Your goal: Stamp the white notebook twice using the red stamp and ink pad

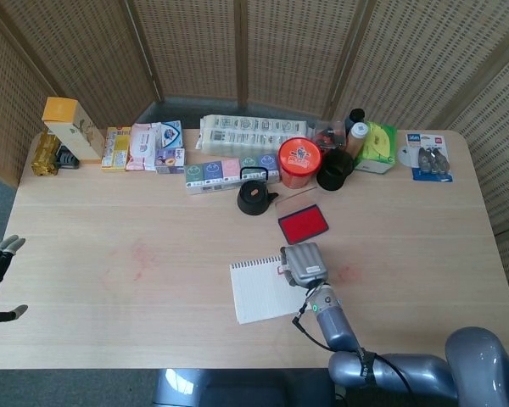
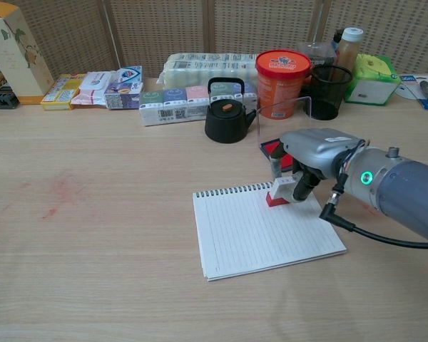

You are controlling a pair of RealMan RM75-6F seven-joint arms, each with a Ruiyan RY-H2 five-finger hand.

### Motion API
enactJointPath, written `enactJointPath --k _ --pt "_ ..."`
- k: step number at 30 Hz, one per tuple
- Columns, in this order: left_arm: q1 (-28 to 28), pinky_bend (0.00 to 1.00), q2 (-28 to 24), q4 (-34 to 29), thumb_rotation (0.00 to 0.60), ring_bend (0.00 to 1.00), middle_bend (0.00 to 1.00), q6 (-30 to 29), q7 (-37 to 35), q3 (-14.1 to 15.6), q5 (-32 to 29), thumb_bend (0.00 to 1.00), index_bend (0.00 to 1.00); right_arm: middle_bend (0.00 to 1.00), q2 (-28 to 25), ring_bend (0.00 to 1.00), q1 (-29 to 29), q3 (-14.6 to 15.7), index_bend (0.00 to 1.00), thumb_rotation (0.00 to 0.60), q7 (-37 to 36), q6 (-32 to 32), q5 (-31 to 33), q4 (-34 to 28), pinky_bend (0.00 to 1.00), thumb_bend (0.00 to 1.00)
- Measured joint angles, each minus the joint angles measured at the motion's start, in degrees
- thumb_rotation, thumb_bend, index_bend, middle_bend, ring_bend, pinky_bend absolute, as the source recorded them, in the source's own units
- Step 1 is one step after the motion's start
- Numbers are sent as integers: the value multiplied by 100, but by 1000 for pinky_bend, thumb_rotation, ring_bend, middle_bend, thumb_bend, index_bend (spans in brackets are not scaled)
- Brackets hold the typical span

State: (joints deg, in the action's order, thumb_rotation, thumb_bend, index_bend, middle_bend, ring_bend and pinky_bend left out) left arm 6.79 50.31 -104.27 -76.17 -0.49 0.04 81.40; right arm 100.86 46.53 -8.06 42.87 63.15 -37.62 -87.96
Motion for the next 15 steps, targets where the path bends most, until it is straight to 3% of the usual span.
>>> enactJointPath --k 15 --pt "-4 3 -21 -5 600 0 0 -14 -37 24 79 0 0 1000 -621 1000 111 -135 605 600 983 855 165 -1846 1000 520"
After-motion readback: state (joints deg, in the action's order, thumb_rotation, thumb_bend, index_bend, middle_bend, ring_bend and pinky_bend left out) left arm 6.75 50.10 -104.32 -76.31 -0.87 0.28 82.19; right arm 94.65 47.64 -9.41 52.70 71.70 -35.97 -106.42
